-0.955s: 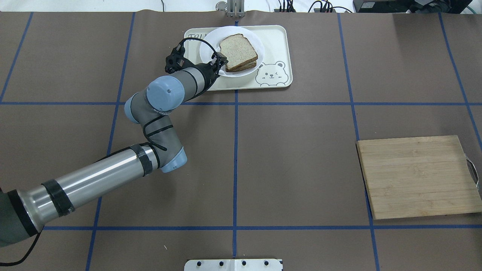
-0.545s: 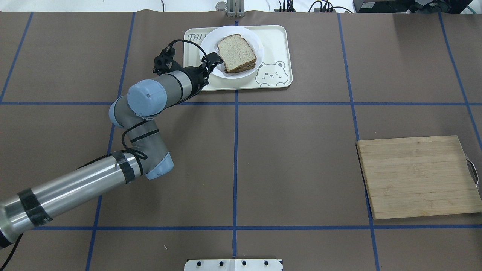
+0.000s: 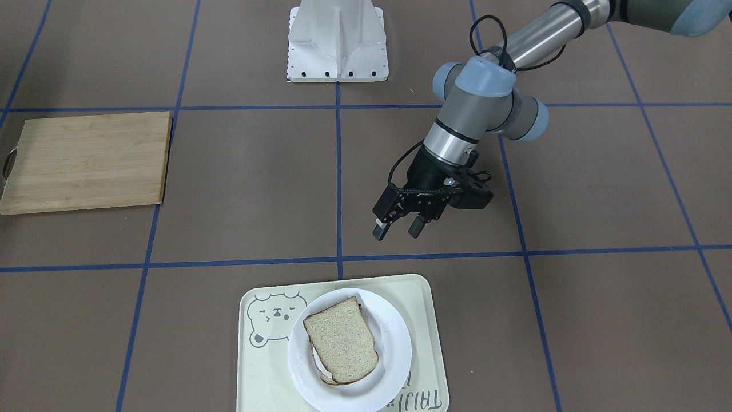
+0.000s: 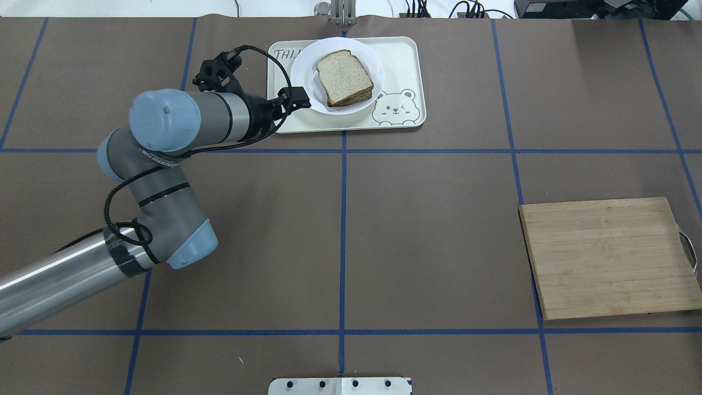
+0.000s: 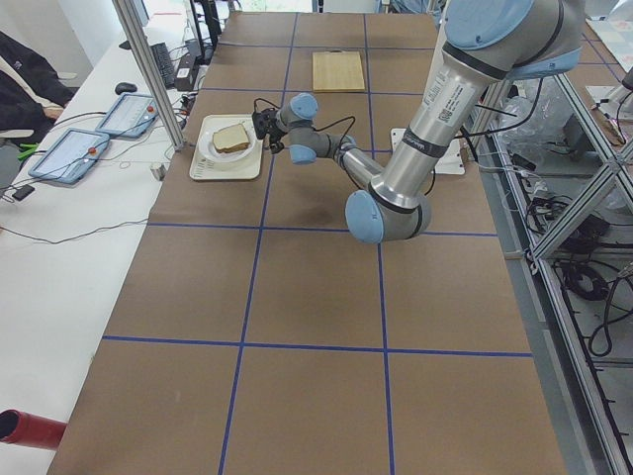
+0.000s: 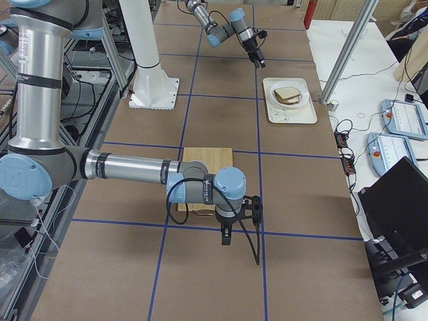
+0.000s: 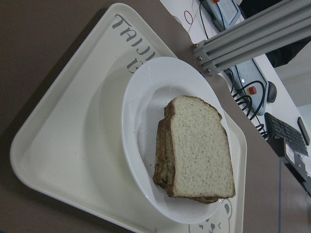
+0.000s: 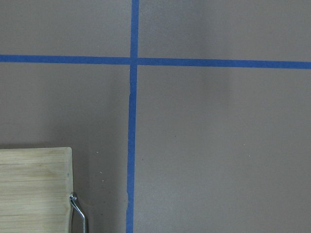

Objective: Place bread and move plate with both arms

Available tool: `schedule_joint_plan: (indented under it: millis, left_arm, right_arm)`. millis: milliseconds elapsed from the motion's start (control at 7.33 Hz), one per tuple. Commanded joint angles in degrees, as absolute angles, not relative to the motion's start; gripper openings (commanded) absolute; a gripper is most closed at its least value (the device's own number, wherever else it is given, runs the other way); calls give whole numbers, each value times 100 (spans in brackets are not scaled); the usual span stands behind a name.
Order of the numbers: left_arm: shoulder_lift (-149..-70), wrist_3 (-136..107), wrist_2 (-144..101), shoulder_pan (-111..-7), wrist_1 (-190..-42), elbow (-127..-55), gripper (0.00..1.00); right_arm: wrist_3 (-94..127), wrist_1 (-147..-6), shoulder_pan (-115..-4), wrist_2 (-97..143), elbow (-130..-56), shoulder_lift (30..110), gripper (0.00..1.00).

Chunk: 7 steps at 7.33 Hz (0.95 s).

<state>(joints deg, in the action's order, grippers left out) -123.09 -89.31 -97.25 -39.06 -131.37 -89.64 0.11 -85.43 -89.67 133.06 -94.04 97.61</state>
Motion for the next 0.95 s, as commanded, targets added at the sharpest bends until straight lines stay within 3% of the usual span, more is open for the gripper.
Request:
schedule_joint_plan:
  millis: [0,273,818]
  left_arm:
    - [-11596,-6960,-10806,-4654,-11293,-10218,99]
    - [-10744,-4111,-11519,-5672,-10479,-10599,99]
    - [-9792,-491,-12724,-7651,-9341,-10302,99]
  right_arm:
    - [18,-8543,-8974,13298,-9413,9791,100]
    - [26,-8543,-8965,13307,-9413,9782,100]
    - [44,-8543,-8965,13307,-9404,9782,100]
